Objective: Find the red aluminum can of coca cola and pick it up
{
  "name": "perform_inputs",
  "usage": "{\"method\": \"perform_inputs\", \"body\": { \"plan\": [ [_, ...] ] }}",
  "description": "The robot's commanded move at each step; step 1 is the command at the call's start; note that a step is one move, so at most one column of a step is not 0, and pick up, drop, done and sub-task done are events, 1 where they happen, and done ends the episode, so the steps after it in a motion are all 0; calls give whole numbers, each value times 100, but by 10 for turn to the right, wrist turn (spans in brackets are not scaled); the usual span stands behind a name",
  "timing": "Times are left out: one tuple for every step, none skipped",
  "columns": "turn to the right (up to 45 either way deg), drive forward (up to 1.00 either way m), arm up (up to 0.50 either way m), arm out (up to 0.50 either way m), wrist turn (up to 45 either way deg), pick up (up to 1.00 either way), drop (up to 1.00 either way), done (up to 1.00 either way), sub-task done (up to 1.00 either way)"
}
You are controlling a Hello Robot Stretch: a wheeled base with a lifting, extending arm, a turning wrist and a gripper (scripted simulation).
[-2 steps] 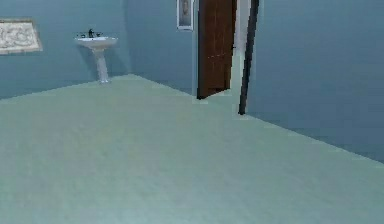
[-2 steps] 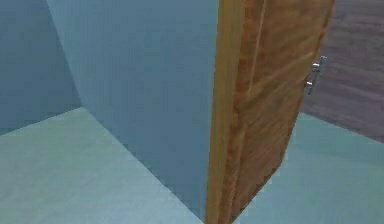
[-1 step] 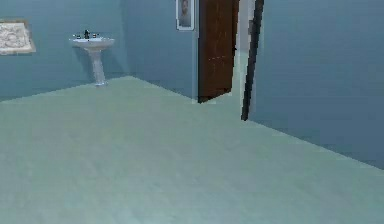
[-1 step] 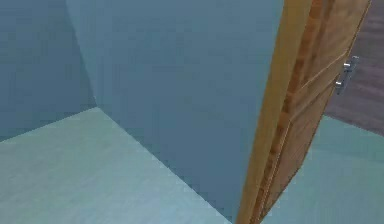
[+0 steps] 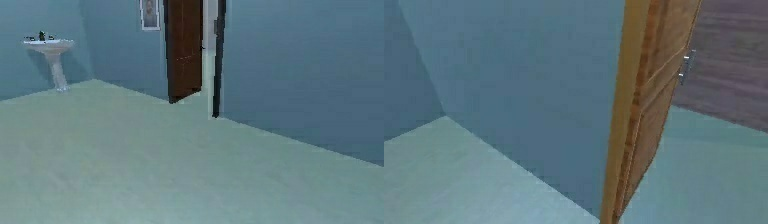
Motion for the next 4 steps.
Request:
{"method": "perform_inputs", "body": {
  "plan": [
    [0,100,0,0,0,0,0,0,0],
    [0,100,0,0,0,0,0,0,0],
    [0,75,0,0,0,0,0,0,0],
    [90,0,0,0,0,0,0,0,0]
  ]
}}
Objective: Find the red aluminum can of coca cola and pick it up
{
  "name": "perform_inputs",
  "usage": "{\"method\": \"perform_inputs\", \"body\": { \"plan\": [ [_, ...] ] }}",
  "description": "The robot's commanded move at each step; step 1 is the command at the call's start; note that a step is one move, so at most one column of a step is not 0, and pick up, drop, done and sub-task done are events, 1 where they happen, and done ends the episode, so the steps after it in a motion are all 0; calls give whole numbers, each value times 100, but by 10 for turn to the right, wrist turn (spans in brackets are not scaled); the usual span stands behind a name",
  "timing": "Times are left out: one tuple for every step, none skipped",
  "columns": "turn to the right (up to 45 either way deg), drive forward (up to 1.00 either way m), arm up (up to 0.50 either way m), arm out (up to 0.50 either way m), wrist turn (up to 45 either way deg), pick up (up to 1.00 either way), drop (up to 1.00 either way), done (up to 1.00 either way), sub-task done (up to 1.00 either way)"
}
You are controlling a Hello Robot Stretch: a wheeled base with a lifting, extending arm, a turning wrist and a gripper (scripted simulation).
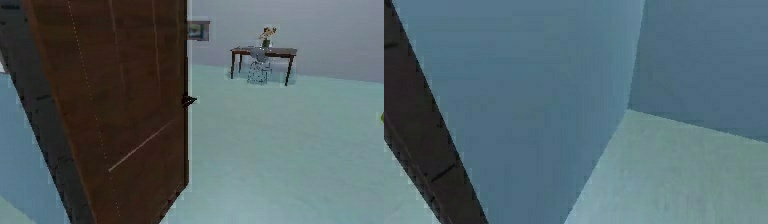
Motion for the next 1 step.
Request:
{"method": "perform_inputs", "body": {
  "plan": [
    [0,70,0,0,0,0,0,0,0]
  ]
}}
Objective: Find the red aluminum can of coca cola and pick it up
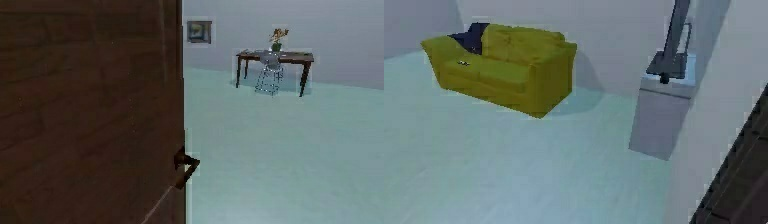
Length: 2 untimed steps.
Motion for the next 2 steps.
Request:
{"method": "perform_inputs", "body": {
  "plan": [
    [450,0,0,0,0,0,0,0,0],
    [0,100,0,0,0,0,0,0,0]
  ]
}}
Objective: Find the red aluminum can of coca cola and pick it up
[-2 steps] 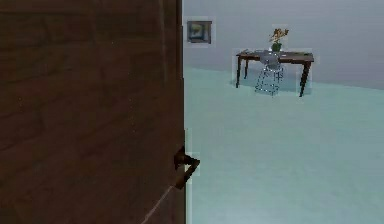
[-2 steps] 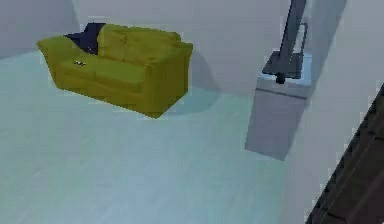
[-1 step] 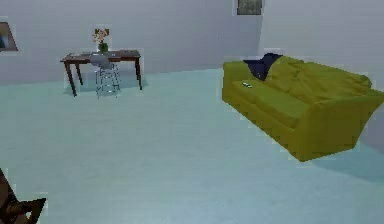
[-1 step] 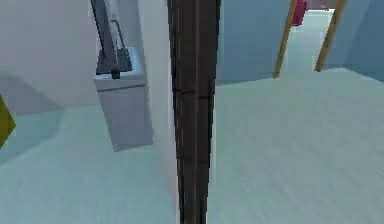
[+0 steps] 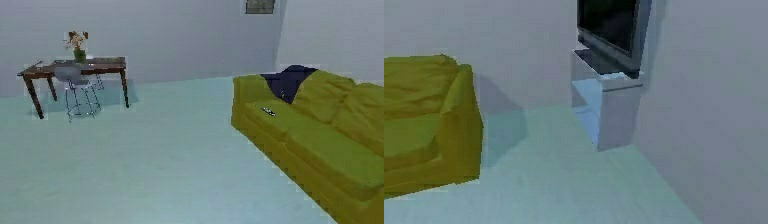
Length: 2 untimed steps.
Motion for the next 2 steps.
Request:
{"method": "perform_inputs", "body": {
  "plan": [
    [0,100,0,0,0,0,0,0,0],
    [0,100,0,0,0,0,0,0,0]
  ]
}}
